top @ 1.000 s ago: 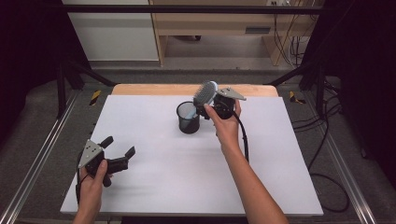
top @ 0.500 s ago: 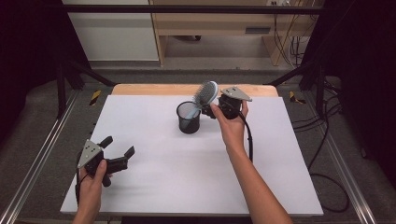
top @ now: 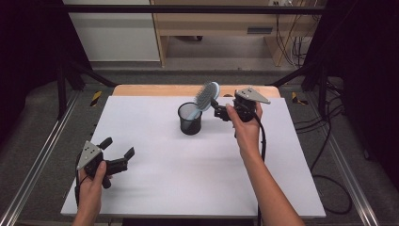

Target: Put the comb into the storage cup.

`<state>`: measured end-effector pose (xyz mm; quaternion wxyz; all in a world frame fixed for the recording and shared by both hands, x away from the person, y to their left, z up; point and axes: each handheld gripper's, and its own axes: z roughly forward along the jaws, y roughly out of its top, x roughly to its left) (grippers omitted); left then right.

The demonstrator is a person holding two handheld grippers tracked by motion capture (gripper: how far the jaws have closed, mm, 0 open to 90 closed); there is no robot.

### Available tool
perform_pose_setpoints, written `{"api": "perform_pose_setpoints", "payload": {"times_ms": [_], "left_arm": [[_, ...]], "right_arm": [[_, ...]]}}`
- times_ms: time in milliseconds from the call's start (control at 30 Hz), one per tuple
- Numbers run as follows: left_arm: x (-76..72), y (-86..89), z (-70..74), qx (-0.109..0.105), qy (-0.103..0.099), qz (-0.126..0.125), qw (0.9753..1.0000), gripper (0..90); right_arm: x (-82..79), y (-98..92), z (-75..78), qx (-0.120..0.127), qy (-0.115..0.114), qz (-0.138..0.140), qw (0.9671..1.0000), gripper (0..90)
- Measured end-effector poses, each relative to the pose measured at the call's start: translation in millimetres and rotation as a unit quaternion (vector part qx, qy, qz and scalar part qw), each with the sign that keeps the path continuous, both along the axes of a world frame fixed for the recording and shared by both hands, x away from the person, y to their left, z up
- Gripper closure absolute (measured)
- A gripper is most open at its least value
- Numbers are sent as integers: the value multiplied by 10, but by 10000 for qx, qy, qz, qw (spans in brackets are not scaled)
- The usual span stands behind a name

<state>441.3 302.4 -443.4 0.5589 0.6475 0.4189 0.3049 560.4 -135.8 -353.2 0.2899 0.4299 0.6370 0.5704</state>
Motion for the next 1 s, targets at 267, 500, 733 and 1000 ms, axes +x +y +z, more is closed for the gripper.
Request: {"api": "perform_pose_setpoints", "payload": {"times_ms": [267,500,733,1000], "left_arm": [[-56,46,30,51,-70,84,9999,14],[-101,155,57,-42,-116,213,9997,19],[-157,182,49,-37,-98,319,9994,16],[-235,276,36,-12,-66,445,9990,15]], "right_arm": [[-123,-254,12,-27,8,-58,10000,39],[-263,-439,-22,-29,37,46,10000,55],[-409,-647,-15,52,-139,22,9999,42],[-572,-887,-18,65,-359,-90,9993,36]]}}
